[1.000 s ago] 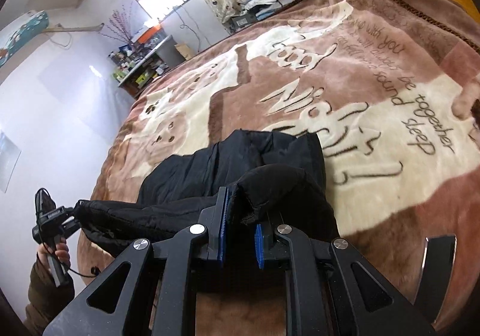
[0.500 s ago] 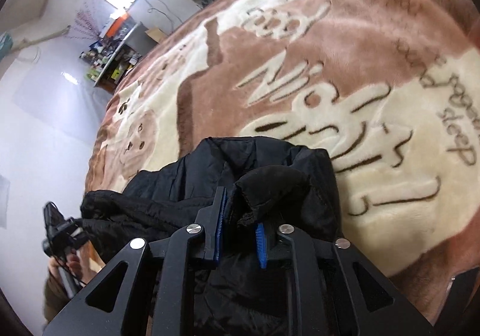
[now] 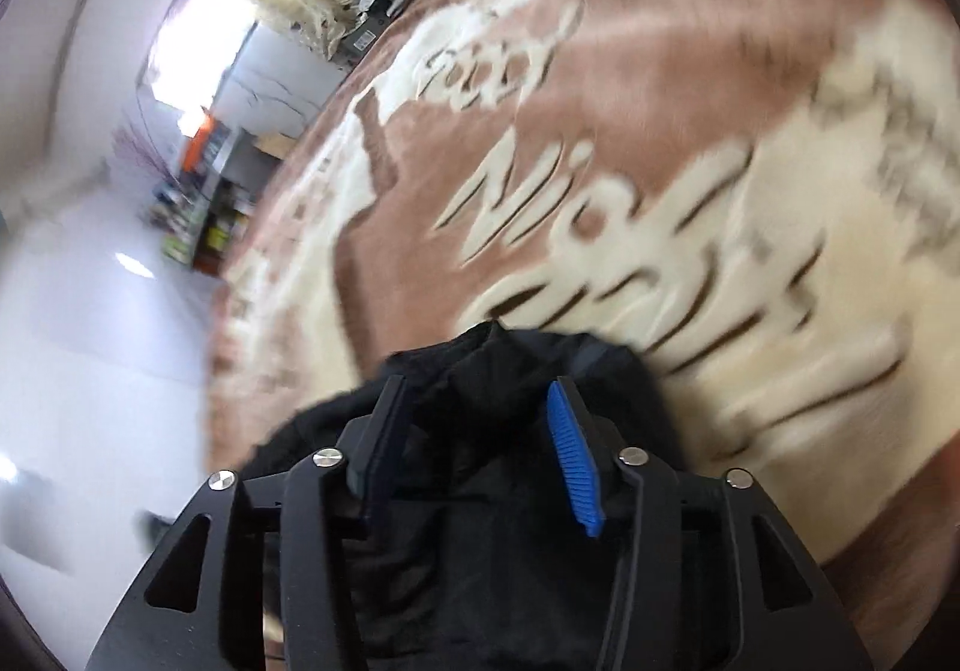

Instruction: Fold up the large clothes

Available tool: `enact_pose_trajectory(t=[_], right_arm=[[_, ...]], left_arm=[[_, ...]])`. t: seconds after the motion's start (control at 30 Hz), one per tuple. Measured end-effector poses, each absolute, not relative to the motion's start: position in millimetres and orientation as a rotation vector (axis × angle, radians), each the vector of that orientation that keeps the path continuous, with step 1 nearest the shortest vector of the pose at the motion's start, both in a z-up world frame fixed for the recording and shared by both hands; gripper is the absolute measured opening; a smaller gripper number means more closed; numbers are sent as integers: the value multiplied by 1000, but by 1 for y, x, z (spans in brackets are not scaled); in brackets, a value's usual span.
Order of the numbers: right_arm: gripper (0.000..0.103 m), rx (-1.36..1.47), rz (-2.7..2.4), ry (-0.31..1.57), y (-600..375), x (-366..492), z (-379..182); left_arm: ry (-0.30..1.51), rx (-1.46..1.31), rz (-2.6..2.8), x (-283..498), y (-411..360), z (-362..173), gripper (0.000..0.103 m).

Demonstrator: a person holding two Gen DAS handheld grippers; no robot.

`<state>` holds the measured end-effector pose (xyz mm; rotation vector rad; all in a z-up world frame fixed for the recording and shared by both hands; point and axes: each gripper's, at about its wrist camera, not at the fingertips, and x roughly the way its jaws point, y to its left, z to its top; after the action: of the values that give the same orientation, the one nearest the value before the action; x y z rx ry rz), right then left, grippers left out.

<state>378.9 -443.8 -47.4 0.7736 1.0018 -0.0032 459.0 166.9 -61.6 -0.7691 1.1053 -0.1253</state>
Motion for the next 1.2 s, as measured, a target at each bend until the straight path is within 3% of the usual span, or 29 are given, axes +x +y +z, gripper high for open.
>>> enact_pose_trajectory(t=[0.27, 0.43, 0.53, 0.83, 1.2], right_arm=[[49, 299, -6, 760, -381, 332, 29], [49, 85, 250, 782, -312, 313, 29], [49, -8, 336, 823, -274, 310, 11], [49, -8, 250, 1012, -236, 350, -49], [49, 74, 209, 1084, -245, 384, -84]], left_arm=[[1052, -671, -78, 446, 169, -36, 82], [863, -452, 2, 414, 158, 22, 82], [853, -375, -125, 395, 132, 39, 82], [1028, -52, -347, 365, 18, -26, 82], [1093, 26, -202, 406, 18, -62, 82]])
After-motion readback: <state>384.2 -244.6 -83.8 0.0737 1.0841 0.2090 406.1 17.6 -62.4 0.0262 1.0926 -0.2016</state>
